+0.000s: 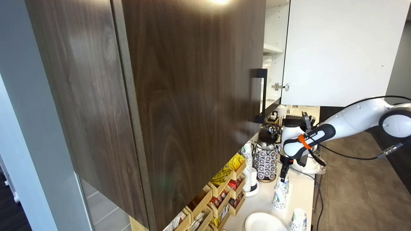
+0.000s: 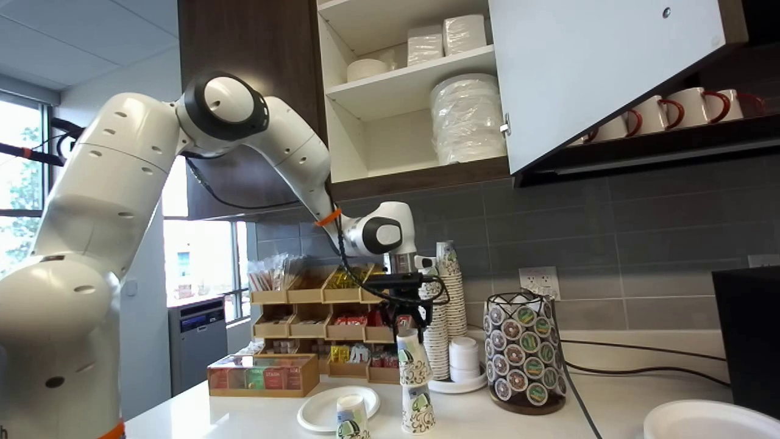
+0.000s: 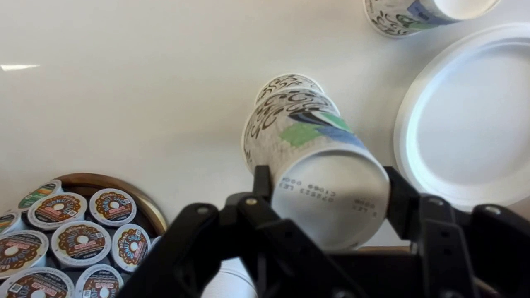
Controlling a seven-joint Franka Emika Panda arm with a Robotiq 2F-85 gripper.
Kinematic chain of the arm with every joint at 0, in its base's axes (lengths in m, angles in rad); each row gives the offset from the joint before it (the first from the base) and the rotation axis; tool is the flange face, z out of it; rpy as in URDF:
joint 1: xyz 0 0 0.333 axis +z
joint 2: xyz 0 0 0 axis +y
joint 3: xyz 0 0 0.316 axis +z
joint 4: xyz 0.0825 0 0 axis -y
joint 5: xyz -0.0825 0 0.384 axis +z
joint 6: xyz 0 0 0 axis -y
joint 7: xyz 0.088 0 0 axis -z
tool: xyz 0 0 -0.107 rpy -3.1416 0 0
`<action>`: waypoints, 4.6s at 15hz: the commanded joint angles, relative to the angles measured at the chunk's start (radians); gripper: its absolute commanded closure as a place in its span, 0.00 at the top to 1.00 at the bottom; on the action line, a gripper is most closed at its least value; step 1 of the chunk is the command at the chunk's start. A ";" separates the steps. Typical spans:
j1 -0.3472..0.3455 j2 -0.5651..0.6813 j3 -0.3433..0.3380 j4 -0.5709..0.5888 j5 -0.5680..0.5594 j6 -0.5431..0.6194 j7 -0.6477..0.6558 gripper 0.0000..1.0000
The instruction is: Stack all the upside down white cups on the kitchen counter together and put them on the white plate, pick up the white plate and put it in the bottom shelf of the open cabinet
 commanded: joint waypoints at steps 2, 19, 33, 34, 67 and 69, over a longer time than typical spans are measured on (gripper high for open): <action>-0.040 0.075 0.024 0.062 0.030 0.034 -0.050 0.41; -0.071 0.326 0.053 0.186 0.011 0.034 -0.056 0.41; -0.115 0.214 0.068 0.136 0.036 -0.037 -0.107 0.41; -0.121 0.196 0.071 0.128 0.041 -0.044 -0.116 0.41; 0.024 -0.245 0.033 -0.360 0.129 -0.049 -0.200 0.41; 0.023 -0.224 0.026 -0.379 0.096 0.046 -0.158 0.41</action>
